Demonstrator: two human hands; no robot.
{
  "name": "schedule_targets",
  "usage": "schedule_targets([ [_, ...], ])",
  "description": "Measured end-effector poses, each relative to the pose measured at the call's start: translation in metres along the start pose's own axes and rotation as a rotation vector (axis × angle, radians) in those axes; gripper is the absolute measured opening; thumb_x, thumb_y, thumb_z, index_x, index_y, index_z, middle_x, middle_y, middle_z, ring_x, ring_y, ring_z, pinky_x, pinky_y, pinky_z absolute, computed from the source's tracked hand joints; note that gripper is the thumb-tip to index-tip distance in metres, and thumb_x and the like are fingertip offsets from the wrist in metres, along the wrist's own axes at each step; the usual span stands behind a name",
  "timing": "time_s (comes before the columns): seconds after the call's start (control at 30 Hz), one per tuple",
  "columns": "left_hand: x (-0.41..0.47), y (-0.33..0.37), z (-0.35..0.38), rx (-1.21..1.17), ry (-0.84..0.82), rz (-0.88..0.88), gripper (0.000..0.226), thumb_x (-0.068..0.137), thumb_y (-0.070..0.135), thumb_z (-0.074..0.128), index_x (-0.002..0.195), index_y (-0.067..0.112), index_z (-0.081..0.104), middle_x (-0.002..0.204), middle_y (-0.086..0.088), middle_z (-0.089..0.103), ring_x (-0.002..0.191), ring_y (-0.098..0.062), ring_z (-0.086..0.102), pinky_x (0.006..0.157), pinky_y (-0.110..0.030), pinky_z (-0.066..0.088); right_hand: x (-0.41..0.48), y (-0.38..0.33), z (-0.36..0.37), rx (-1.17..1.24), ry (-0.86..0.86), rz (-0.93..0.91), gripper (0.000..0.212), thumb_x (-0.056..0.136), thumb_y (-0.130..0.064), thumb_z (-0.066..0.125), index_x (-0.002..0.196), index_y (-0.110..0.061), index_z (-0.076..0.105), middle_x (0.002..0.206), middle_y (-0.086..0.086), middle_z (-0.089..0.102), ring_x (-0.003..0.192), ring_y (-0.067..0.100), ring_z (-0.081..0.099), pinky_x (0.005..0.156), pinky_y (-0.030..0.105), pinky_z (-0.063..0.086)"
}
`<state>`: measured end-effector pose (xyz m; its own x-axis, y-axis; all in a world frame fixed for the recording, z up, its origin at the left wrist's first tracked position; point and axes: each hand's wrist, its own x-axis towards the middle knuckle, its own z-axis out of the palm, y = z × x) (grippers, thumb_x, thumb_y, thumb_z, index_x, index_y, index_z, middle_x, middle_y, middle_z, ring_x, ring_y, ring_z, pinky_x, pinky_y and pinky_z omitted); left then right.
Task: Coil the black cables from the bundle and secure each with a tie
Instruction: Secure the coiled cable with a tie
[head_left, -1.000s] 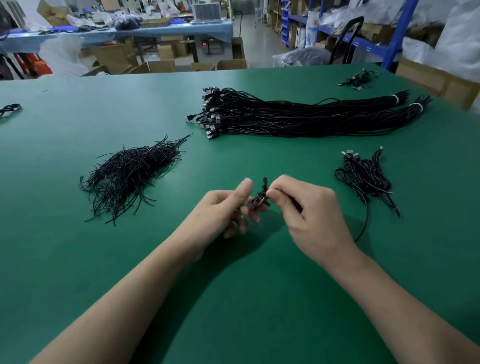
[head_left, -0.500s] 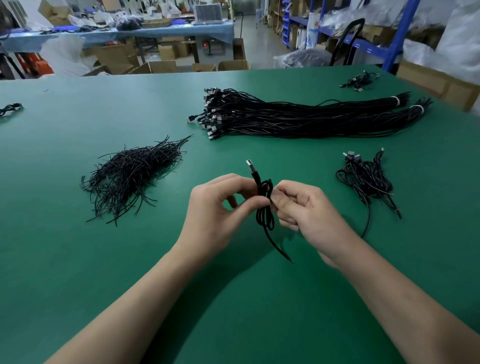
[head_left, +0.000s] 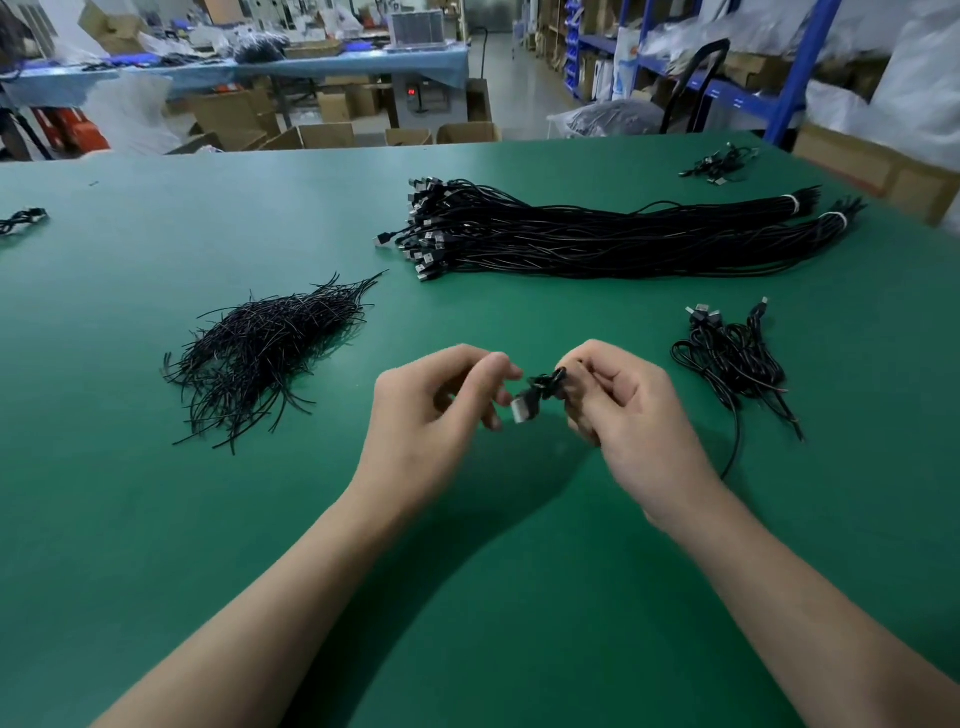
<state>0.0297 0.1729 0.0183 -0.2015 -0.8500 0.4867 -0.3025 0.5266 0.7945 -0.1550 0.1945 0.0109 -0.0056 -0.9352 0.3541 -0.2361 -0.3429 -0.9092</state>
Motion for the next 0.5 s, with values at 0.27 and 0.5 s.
schedule_targets([
  [0.27, 0.0023, -0.0033, 0.0025, -0.377, -0.218, -0.389, 0.024, 0.081, 0.037, 0.079, 0.091, 0.015, 0.079, 0.077, 0.0, 0.072, 0.066, -0.009, 0.055, 0.053, -0.019, 0.043, -0.0057, -0.0078, 0.0041, -0.386, 0.052, -0.253, 0.026, 0.102, -0.019, 0.06, 0.077, -0.013, 0.058, 0.057, -0.004, 0.04, 0.053, 0.008, 0.034, 0.051, 0.016, 0.025],
  [0.5, 0.0019, 0.0018, 0.0039, -0.073, -0.073, -0.03, 0.013, 0.083, 0.022, 0.083, 0.094, 0.025, 0.077, 0.082, 0.011, 0.071, 0.065, -0.006, 0.052, 0.056, -0.022, 0.036, -0.0001, -0.0042, 0.0029, 0.158, -0.1, 0.11, 0.023, 0.104, -0.02, 0.052, 0.092, -0.004, 0.064, 0.067, 0.002, 0.032, 0.055, 0.008, 0.027, 0.051, 0.023, 0.027],
])
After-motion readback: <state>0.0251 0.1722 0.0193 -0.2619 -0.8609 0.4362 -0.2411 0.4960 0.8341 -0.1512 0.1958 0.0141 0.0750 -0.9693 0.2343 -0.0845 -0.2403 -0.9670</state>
